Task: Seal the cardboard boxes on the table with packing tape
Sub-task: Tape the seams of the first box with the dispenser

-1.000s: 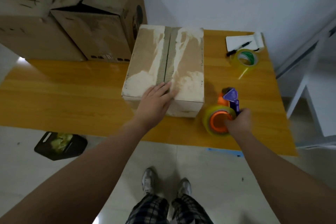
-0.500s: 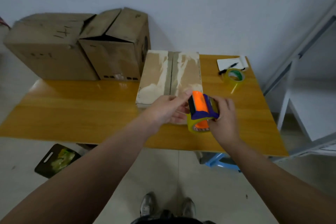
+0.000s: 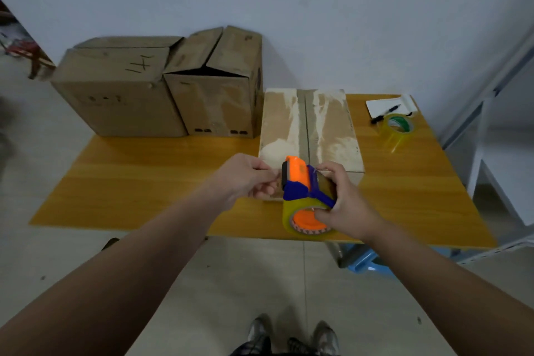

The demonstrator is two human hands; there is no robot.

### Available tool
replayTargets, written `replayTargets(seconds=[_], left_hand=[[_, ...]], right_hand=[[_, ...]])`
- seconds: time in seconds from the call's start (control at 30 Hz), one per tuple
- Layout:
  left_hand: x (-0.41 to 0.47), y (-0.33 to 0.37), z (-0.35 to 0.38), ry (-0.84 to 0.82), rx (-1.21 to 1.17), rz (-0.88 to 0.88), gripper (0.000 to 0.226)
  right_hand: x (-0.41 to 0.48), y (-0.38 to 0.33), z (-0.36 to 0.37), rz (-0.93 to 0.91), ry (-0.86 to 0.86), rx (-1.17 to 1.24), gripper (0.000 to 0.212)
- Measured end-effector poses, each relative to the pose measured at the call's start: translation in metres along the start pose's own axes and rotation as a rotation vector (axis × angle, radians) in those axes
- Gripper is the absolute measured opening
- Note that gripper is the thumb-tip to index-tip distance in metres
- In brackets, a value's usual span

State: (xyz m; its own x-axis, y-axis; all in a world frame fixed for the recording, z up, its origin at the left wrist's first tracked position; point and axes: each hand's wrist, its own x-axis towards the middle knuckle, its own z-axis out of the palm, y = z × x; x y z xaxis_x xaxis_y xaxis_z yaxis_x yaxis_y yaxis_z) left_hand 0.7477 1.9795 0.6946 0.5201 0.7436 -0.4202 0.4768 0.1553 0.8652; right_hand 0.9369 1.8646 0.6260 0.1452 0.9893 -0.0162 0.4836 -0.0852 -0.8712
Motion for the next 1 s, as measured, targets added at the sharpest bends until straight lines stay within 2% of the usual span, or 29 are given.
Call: replayTargets(seconds=[0.07, 0.17, 0.23, 0.4, 0.53, 0.63, 0.8, 1.0], left_hand=[[0.003, -0.007, -0.014, 0.024, 0.026, -0.009, 0.014], [0.012, -0.02, -0.031, 0.055, 0.076, -0.004, 0.012], [0.017, -0.029, -0.042, 0.083, 0.057, -0.013, 0.011], [0.033, -0.049, -0.072, 0.185, -0.024, -0.08, 0.01], [0.049, -0.056, -0.053, 0.227, -0.061, -0.111, 0.016], [0.059, -0.06, -0.039, 0.312, -0.059, -0.095, 0.024], [0.071, -0.067, -0.033, 0.408, 0.035, -0.085, 0.042], [0.085, -0.081, -0.033, 0.44, 0.044, -0.147, 0.038]], right_hand=[[0.005, -0.012, 0.005, -0.048, -0.04, -0.117, 0.087], [0.02, -0.028, 0.004, -0.121, -0.098, -0.529, 0.091], [0.03, -0.035, -0.003, -0.148, -0.112, -0.724, 0.091], [0.031, -0.034, -0.031, -0.045, -0.045, -1.087, 0.085], [0.046, -0.042, -0.024, -0.152, -0.023, -1.318, 0.075], [0.06, -0.051, -0.019, -0.142, -0.05, -1.406, 0.071], [0.076, -0.06, -0.016, -0.124, -0.096, -1.42, 0.07], [0.09, -0.06, -0.008, -0.13, -0.138, -1.415, 0.067]])
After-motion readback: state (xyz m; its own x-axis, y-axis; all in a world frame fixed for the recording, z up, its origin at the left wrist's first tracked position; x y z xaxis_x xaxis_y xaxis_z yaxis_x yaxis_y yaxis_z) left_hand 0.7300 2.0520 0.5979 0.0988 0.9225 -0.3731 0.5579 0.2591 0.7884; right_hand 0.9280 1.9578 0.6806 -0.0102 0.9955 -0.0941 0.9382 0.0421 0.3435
